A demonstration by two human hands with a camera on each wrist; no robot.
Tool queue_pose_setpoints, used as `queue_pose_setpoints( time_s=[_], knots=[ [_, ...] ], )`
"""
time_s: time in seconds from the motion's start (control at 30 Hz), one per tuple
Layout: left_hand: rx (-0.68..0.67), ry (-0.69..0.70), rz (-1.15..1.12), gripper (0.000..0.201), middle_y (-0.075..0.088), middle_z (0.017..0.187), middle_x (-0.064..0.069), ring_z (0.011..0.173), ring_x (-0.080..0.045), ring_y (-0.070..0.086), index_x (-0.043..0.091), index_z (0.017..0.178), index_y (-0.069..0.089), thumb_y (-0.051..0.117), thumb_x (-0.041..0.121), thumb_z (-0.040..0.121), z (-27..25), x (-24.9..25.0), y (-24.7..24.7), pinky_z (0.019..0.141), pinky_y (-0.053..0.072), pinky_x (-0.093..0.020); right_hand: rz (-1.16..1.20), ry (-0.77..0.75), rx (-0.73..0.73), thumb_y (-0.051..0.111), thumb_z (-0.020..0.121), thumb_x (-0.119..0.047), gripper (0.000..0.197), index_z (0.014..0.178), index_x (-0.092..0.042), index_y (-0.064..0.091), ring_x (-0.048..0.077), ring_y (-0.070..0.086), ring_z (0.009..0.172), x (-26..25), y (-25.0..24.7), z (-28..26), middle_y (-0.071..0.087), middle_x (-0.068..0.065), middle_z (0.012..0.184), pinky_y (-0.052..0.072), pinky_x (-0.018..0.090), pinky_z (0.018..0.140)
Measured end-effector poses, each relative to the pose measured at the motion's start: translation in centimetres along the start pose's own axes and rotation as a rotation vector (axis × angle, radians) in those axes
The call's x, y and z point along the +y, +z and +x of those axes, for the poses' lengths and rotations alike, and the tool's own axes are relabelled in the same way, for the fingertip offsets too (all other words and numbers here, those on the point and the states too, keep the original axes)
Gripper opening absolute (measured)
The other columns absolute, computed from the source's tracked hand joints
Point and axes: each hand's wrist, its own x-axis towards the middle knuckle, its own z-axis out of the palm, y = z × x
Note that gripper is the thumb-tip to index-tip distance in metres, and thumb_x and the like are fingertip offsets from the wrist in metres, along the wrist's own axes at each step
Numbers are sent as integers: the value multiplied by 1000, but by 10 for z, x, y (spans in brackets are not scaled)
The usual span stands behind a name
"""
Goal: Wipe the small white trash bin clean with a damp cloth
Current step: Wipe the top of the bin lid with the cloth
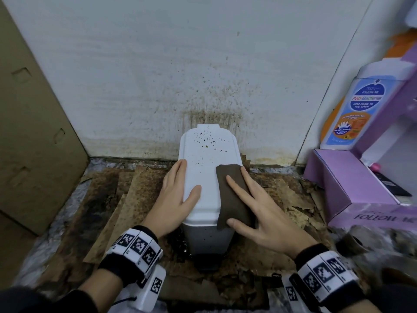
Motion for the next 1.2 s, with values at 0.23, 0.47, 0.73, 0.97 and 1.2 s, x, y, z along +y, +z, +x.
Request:
queue_pose_setpoints(
  time_s=[0.23,0.47,0.73,0.97,1.2],
  knots=[
    [3,17,-3,77,-7,168,17,153,0,-9,24,163,-1,39,51,103,1,-6,0,123,5,-29,-240,-65,-33,42,99,-68,79,163,-46,2,17,-17,159,5,-4,25,-15,0,173,-1,39,129],
    [-10,29,8,76,-6,168,18,152,0,-8,25,163,0,38,53,103,2,-7,-1,120,4,-27,-263,-131,-129,44,100,-68,79,164,-43,5,13,-19,159,9,-17,36,-17,-2,173,-5,32,128],
    [-25,27,15,77,-7,168,19,152,1,-9,26,163,-1,36,57,102,1,-7,-3,120,4,-28,-170,-179,-116,42,103,-57,73,165,-33,13,7,-13,159,34,-25,24,-12,-8,174,2,24,129],
    [-24,24,13,77,-7,167,19,152,1,-8,25,163,-1,37,54,103,2,-6,-2,120,5,-28,-175,-162,-98,41,102,-60,77,166,-27,13,6,-13,159,33,-25,26,-10,-5,175,-1,22,128],
    [-10,28,26,75,-6,168,18,152,1,-7,25,163,1,37,52,103,1,-6,-2,121,5,-27,-246,-117,-2,34,98,-71,88,166,-20,14,19,-13,161,3,4,39,-3,9,175,-1,37,130]
  ],
)
